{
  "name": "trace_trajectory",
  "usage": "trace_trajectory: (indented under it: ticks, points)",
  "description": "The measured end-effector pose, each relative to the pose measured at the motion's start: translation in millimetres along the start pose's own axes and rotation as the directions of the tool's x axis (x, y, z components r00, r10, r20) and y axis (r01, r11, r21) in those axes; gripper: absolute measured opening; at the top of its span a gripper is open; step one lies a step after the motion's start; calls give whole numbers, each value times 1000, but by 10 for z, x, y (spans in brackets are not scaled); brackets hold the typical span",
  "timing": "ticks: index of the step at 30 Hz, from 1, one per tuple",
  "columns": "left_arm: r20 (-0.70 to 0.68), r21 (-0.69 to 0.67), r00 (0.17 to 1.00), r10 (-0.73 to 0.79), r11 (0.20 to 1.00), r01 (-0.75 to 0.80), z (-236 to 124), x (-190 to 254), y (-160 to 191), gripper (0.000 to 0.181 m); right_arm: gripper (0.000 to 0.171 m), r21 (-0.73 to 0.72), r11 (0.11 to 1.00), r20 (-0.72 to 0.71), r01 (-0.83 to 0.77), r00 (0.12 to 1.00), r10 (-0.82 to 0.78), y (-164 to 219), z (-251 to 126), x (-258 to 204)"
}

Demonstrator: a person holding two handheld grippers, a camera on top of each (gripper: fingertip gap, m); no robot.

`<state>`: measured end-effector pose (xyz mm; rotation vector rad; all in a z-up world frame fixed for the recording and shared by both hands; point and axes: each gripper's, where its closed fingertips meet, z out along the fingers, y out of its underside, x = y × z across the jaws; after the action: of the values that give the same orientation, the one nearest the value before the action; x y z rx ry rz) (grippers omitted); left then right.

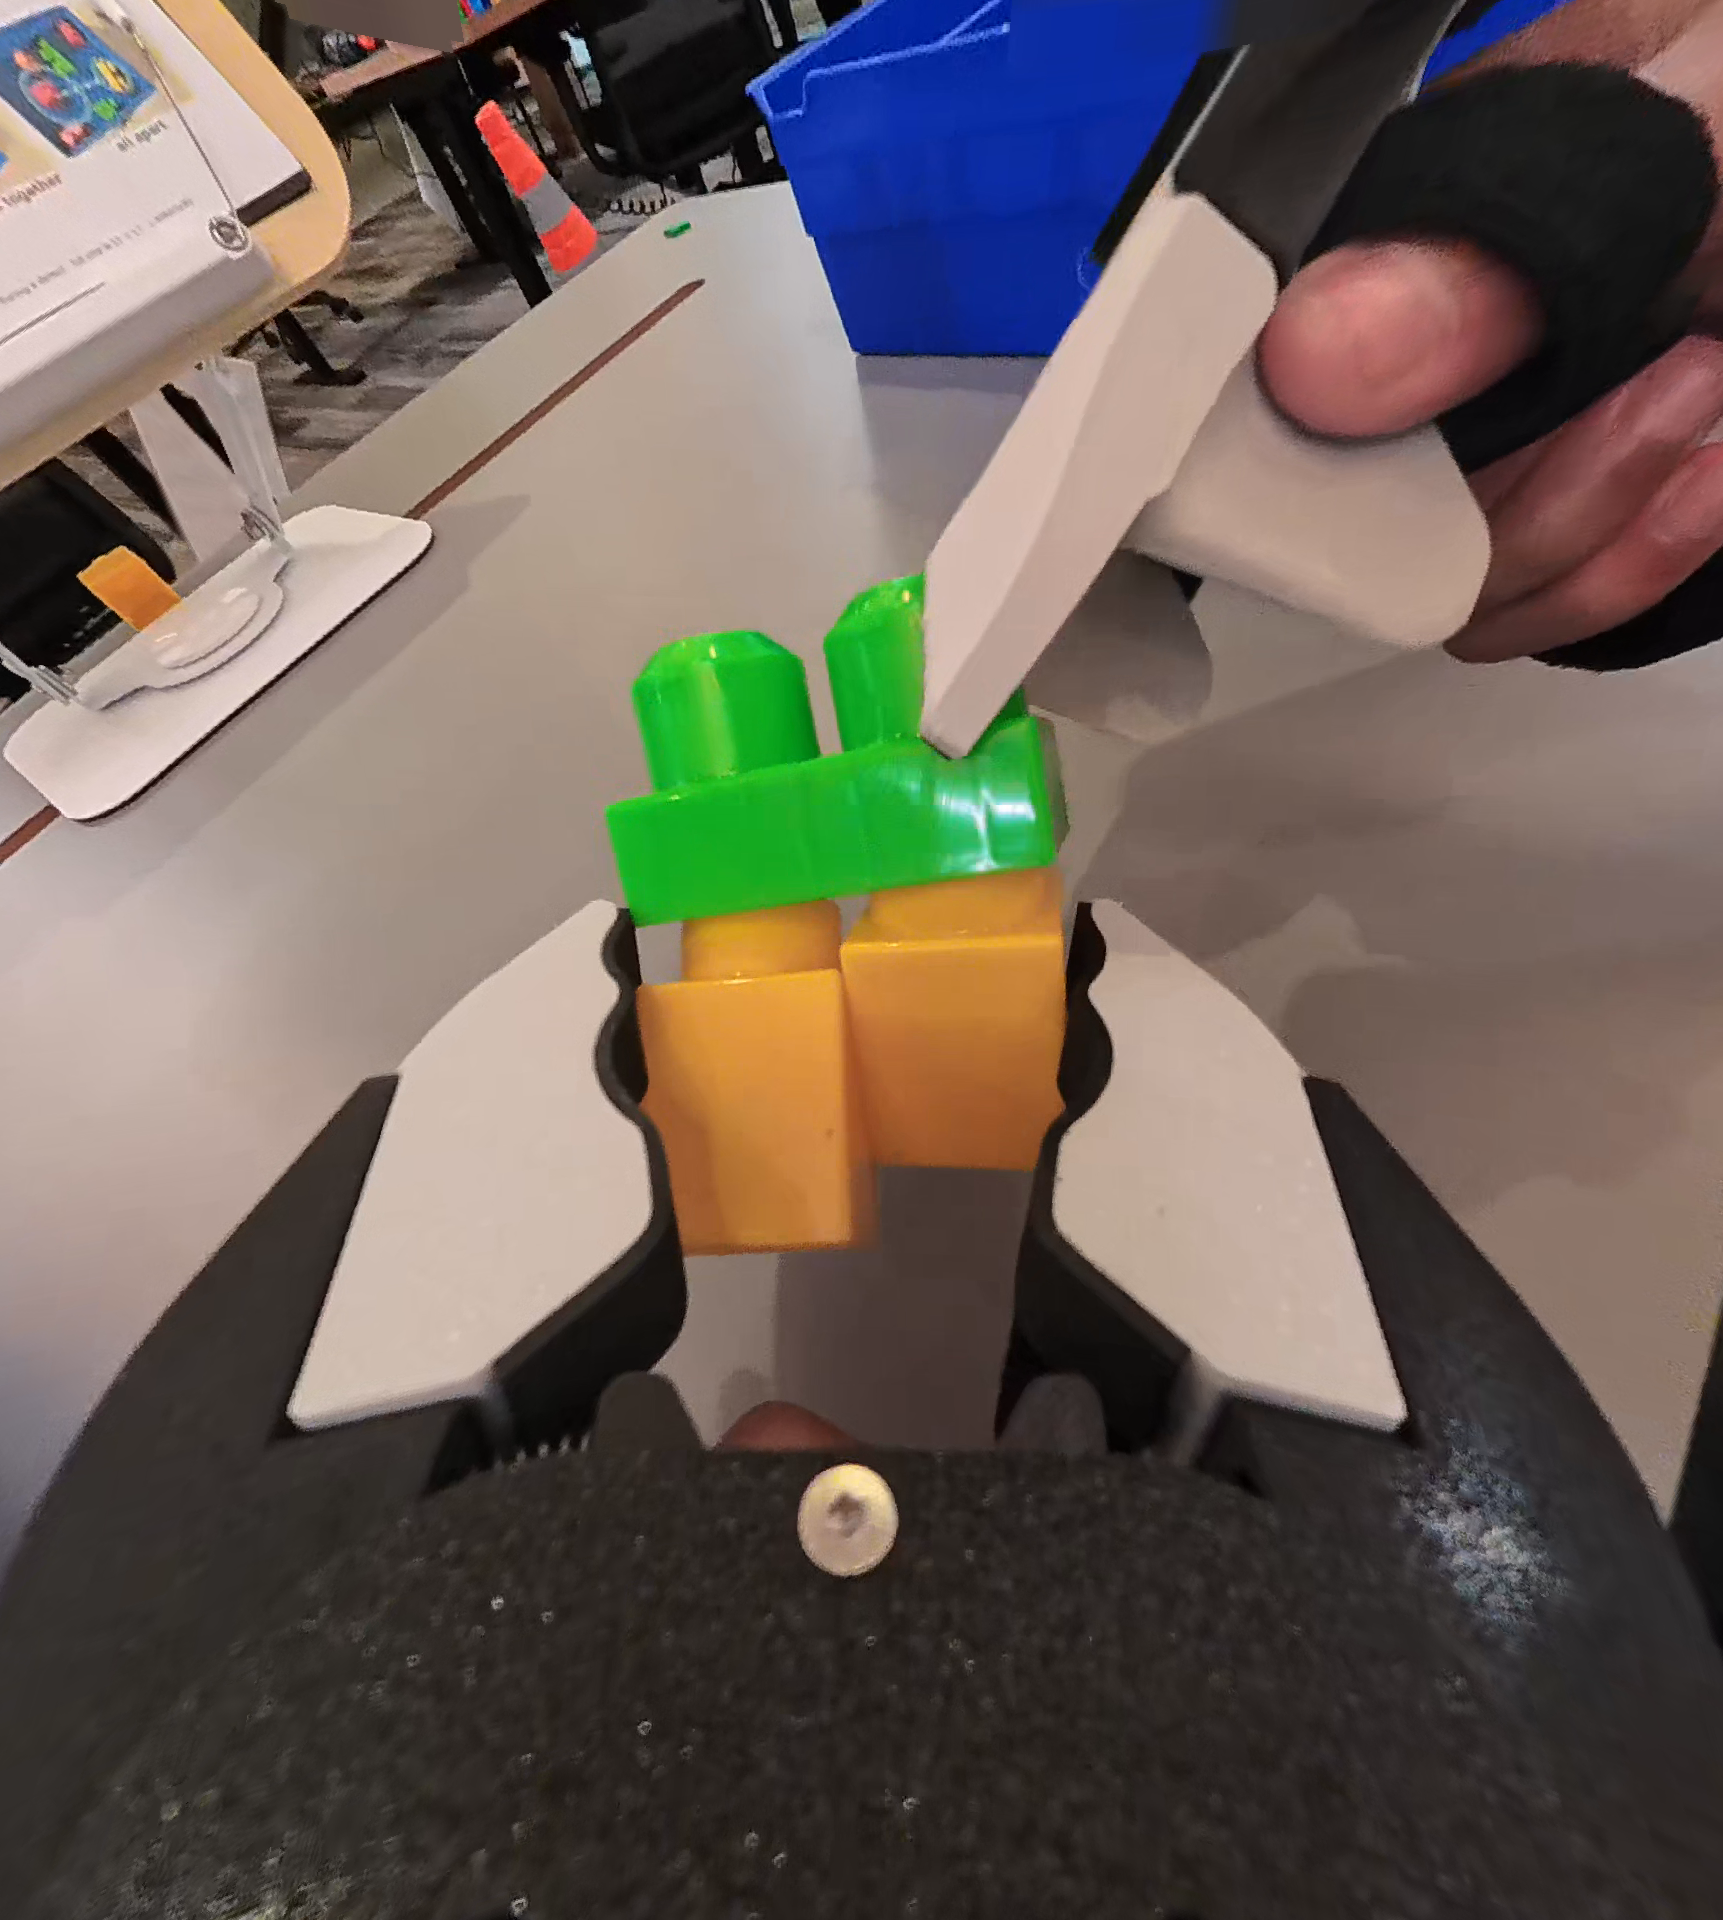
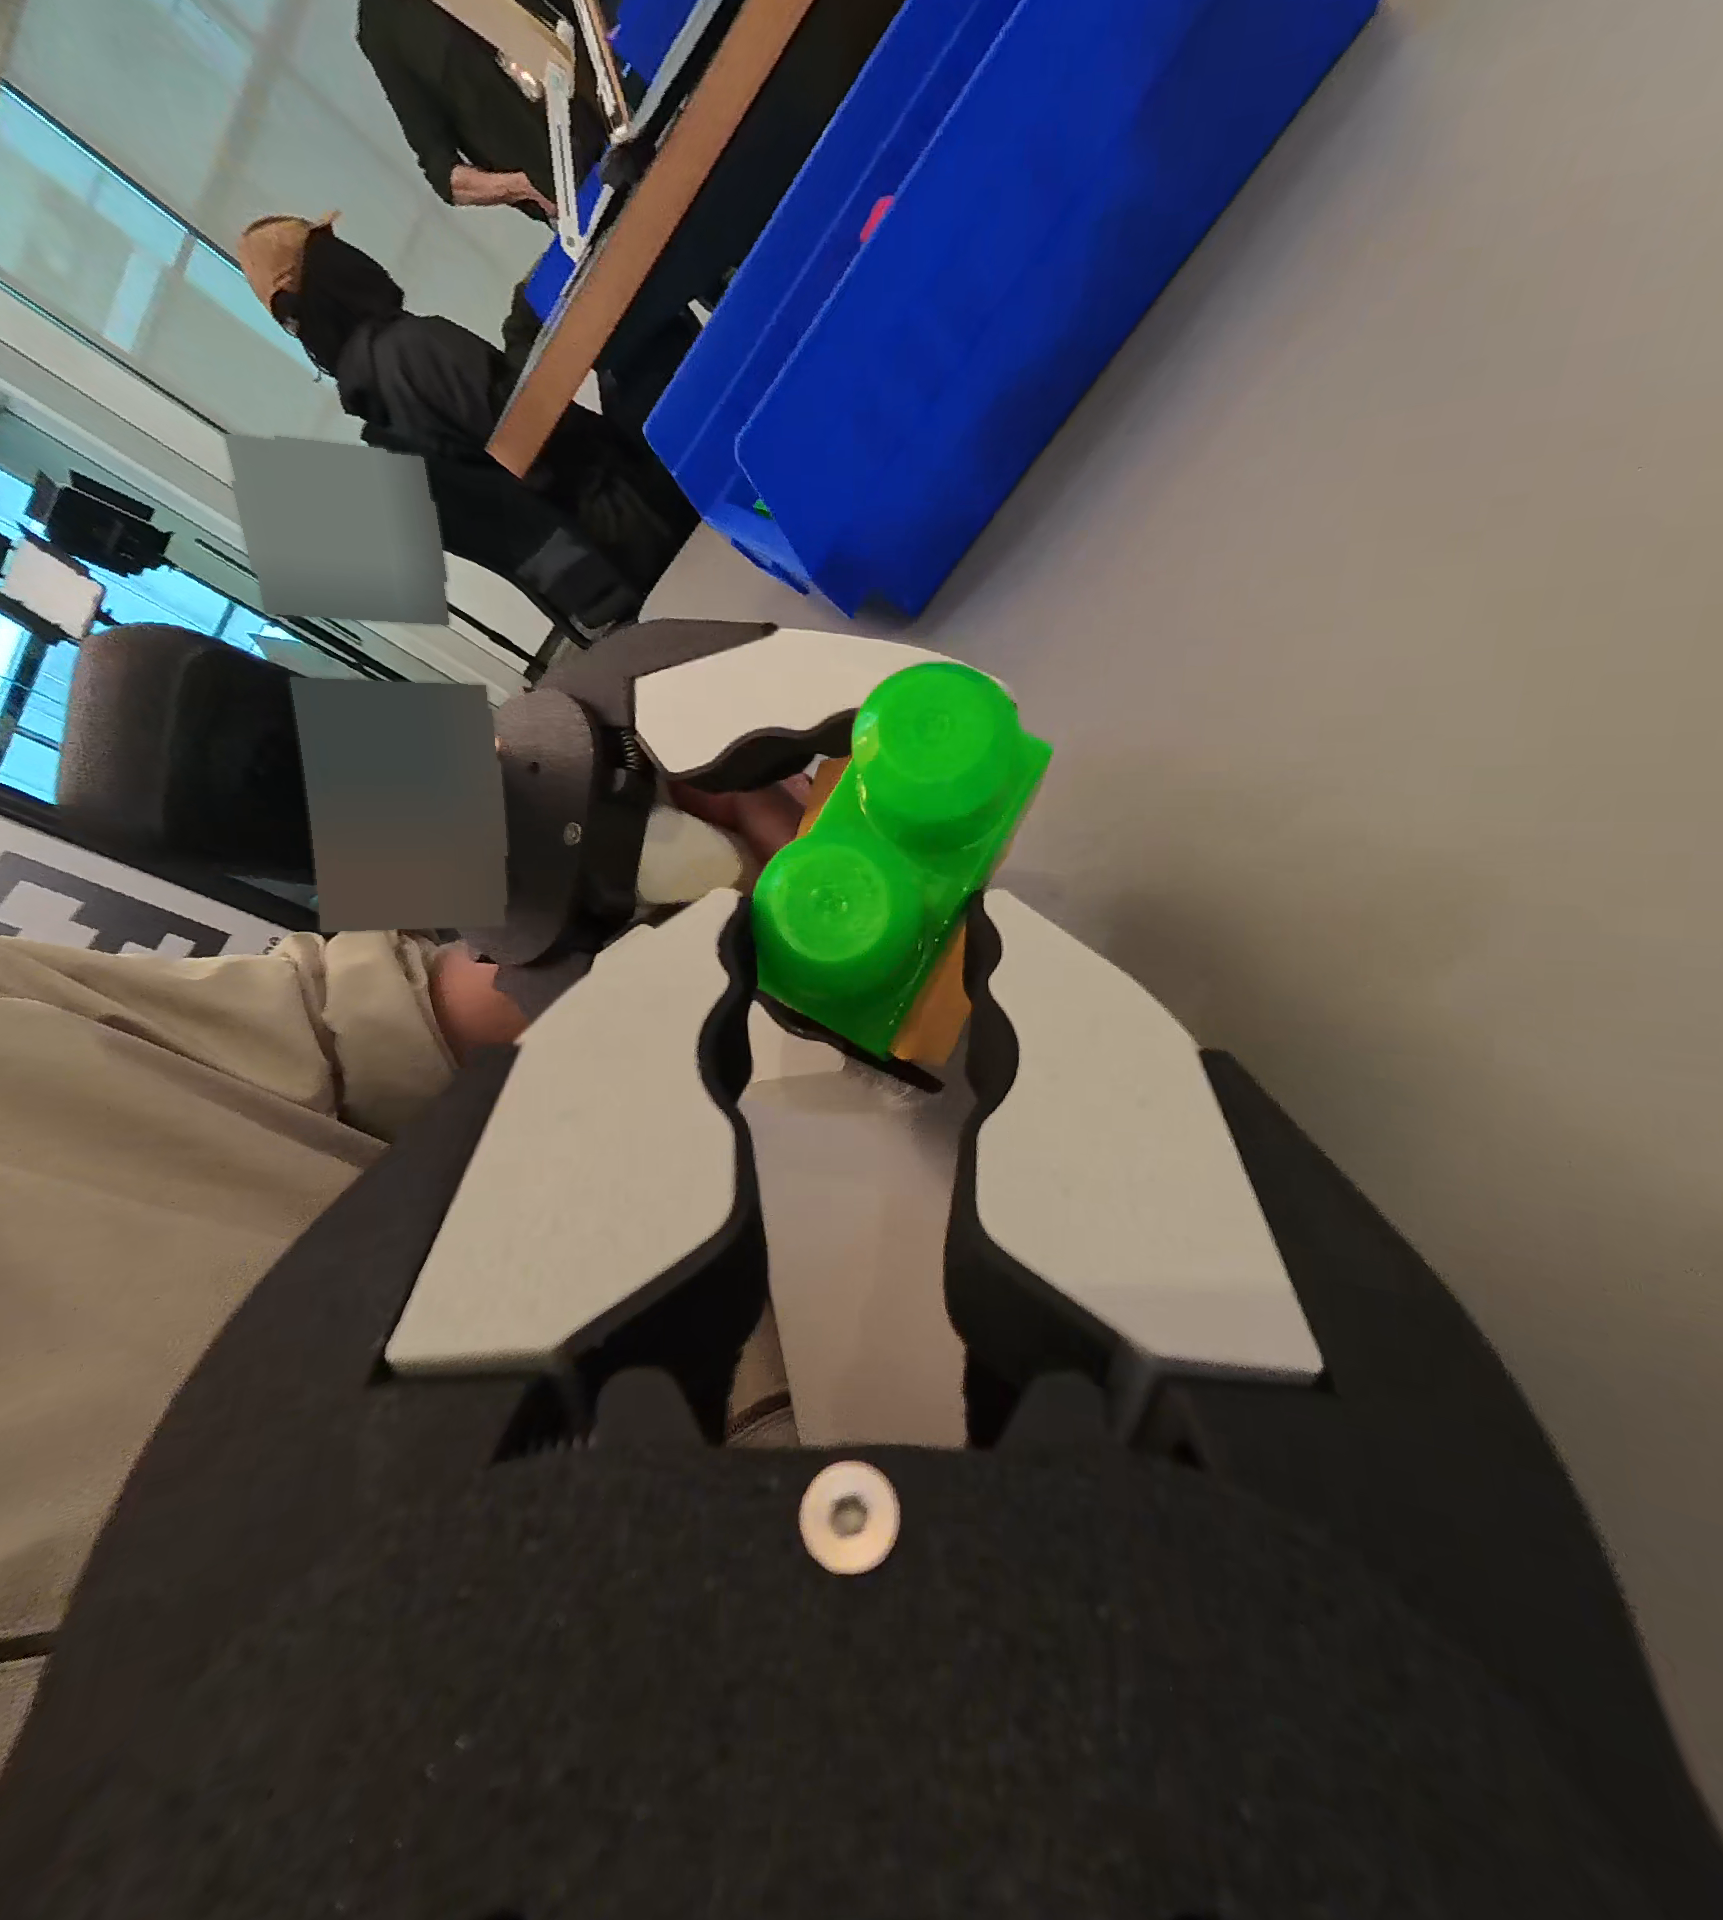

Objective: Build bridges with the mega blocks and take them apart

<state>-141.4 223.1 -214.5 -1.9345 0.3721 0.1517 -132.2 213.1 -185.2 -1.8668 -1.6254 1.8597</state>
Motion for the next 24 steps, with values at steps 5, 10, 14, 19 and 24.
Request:
trace_trajectory:
  ticks: [5, 10, 14, 19, 24]
  points:
    - [10, -47, 1000, 14, 999, -13, 54, 2, 58, 78, 38, 1, 1000, -26, -1, 1000, 1, 32, 6, 59]
    - [14, -111, 1000, 24, 994, -23, 116, 8, 139, 77, 38, -8, 1000, -74, 6, 997, -7, 80, 24, 138]
    - [13, -191, 999, 31, 981, -28, 180, 15, 246, 77, 38, -40, 999, -158, 30, 987, -36, 140, 50, 218]
    - [2, -205, 1000, 20, 979, -19, 199, 20, 264, 77, 37, -64, 996, -220, 70, 972, -82, 131, 47, 226]
    - [-9, -217, 1000, -17, 976, 15, 183, 14, 289, 77, 37, -72, 996, -220, 53, 973, -68, 120, 72, 233]
